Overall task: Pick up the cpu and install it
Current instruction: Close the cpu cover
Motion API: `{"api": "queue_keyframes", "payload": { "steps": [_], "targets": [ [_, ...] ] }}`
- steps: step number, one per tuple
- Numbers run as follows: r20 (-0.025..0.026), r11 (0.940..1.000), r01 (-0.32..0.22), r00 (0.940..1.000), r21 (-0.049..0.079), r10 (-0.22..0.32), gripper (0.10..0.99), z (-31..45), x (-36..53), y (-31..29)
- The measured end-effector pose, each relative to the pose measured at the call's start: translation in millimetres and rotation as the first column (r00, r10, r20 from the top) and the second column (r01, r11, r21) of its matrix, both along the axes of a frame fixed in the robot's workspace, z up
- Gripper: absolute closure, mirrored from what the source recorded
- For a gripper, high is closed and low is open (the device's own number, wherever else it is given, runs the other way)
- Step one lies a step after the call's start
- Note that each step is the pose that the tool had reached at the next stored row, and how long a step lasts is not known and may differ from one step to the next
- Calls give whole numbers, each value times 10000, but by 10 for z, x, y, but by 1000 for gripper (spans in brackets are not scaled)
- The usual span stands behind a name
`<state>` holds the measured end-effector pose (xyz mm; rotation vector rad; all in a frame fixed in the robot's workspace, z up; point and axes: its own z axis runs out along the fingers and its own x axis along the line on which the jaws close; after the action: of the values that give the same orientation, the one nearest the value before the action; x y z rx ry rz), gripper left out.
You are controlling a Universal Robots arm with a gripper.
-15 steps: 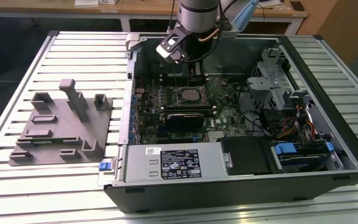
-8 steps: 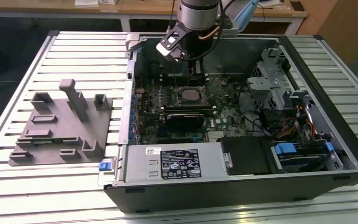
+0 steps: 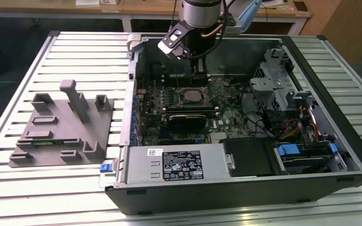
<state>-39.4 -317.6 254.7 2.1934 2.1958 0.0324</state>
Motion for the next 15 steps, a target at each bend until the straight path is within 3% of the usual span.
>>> {"api": "queue_keyframes", "payload": {
  "steps": [15],
  "targets": [
    [-1,10000,1,10000,0,-1,980,1,8,3]
  ]
}}
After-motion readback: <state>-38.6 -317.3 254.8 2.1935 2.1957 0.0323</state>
